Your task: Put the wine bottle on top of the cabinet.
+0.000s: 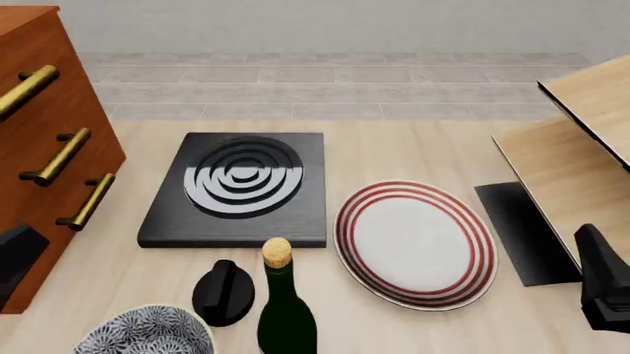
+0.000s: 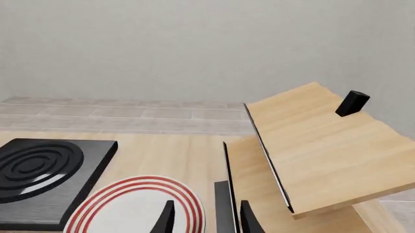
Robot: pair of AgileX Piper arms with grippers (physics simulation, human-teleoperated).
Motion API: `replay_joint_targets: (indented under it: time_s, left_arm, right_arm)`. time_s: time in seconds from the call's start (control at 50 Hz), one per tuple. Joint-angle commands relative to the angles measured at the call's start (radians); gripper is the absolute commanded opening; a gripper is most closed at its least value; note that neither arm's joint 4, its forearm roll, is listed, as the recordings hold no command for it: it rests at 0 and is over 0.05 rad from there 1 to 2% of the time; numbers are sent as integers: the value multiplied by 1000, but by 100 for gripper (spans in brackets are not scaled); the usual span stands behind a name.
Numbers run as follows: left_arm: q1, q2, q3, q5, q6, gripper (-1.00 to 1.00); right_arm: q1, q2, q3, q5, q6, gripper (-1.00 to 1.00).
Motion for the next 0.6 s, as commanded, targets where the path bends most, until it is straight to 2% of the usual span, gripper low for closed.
replay_joint_targets:
  time_s: [0.02, 0.14, 0.34, 0.46, 0.6]
  left_arm:
    - [-95, 0, 42, -13, -16, 100]
    - [-135, 2, 97, -41, -26, 100]
    - [-182, 48, 129, -100, -32, 100]
    - [-220, 105, 162, -167, -34, 100]
    - [-281, 228, 203, -296, -38, 100]
  right_arm:
    - [0, 0, 0, 0, 0, 100]
    - [0, 0, -1, 1, 0, 100]
    - [0, 14, 1, -15, 1, 100]
    - [0, 13, 1, -13, 1, 100]
    - [0, 22, 1, -23, 1, 100]
